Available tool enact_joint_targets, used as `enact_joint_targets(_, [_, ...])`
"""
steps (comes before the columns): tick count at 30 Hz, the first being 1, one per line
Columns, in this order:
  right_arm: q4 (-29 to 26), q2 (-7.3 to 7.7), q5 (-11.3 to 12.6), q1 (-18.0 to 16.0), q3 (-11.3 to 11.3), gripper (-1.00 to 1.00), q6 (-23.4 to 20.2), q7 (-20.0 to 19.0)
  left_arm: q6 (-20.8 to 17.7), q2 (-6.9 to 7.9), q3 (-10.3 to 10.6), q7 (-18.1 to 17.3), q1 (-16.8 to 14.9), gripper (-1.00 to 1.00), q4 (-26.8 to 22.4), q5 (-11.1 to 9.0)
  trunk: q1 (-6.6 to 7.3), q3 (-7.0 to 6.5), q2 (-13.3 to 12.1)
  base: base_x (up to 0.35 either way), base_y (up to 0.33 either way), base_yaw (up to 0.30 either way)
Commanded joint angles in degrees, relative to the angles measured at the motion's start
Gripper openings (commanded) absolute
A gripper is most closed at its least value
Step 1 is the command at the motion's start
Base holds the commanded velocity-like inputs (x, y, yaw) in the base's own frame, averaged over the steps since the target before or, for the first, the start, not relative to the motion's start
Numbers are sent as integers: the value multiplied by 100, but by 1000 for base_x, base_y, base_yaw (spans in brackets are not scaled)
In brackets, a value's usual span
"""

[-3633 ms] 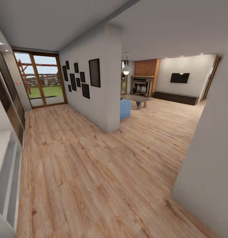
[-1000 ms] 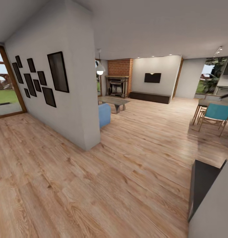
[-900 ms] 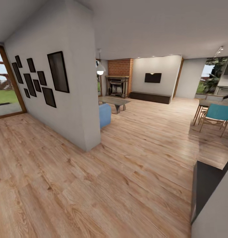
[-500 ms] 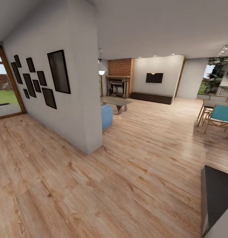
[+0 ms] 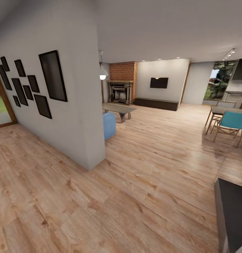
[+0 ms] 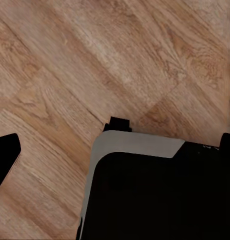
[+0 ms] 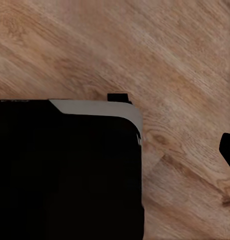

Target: Move the two storage containers from the living room to the garage. In the garage, place one container on the floor and stack the other container on top of it (either order is fine).

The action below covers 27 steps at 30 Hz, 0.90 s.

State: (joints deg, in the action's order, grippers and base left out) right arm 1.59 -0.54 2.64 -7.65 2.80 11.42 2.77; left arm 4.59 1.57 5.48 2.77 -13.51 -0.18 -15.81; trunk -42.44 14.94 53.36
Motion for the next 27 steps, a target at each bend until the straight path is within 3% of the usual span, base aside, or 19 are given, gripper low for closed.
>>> enact_joint_targets(1, [17,-4,27,-9,30,100,30,16,15,0,49,13,-2,100,1,-47,-4,7,4,325,4,-273])
enact_joint_targets(27, [17,-5,26,-9,37,100,16,18,15,7,49,13,-2,100,1,-54,-4,7,4,326,0,-285])
